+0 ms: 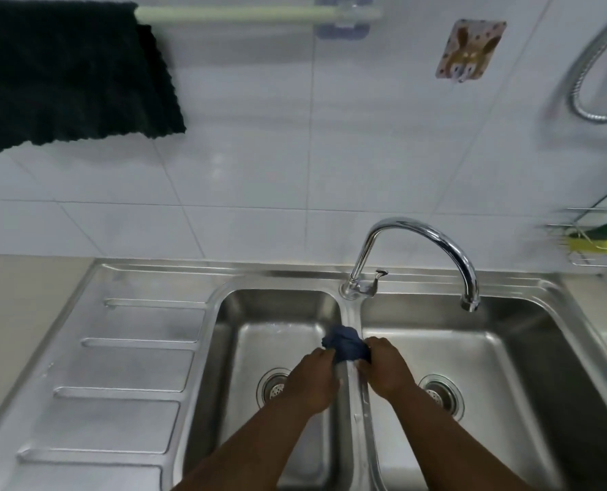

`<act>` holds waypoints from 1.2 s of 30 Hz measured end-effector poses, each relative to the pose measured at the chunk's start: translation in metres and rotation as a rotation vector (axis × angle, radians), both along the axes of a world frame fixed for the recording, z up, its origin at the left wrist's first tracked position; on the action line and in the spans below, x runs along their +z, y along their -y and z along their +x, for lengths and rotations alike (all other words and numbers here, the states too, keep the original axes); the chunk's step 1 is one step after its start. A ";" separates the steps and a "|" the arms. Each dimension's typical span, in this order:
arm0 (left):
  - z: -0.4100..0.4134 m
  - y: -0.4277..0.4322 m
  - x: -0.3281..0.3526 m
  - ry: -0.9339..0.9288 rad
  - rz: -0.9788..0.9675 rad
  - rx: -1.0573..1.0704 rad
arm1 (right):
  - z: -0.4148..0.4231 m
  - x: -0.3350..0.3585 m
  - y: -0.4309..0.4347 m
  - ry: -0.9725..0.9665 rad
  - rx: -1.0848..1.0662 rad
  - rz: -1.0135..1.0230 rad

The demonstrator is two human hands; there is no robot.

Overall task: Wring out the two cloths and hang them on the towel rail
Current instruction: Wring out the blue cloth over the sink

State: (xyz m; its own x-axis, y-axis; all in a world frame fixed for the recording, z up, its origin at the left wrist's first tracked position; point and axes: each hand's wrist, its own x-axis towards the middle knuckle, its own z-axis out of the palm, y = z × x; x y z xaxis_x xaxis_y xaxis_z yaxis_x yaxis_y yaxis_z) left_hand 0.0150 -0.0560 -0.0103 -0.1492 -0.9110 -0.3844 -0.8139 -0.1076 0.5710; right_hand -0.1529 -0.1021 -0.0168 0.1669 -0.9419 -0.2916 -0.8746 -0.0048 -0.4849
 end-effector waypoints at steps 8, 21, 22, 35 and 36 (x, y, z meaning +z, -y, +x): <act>0.000 -0.001 0.007 -0.206 -0.159 0.046 | 0.005 0.039 -0.018 0.064 0.280 -0.238; 0.054 -0.036 0.135 -0.379 -0.187 0.110 | 0.019 0.137 -0.060 0.460 0.320 -0.077; 0.058 -0.040 0.141 -0.407 -0.176 0.117 | 0.022 0.139 -0.064 0.475 0.328 -0.065; 0.074 -0.076 0.183 -0.716 -0.257 0.334 | 0.063 0.148 -0.100 0.705 0.303 0.153; 0.074 -0.077 0.184 -0.756 -0.263 0.383 | 0.069 0.146 -0.103 0.702 0.266 0.147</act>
State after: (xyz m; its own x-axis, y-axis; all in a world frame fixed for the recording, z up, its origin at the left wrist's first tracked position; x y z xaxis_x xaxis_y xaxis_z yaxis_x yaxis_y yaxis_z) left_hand 0.0887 0.0214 0.1735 0.0542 -0.9955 -0.0778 -0.1436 -0.0849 0.9860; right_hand -0.0842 0.0006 0.1294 0.5750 -0.8038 -0.1524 -0.3398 -0.0651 -0.9383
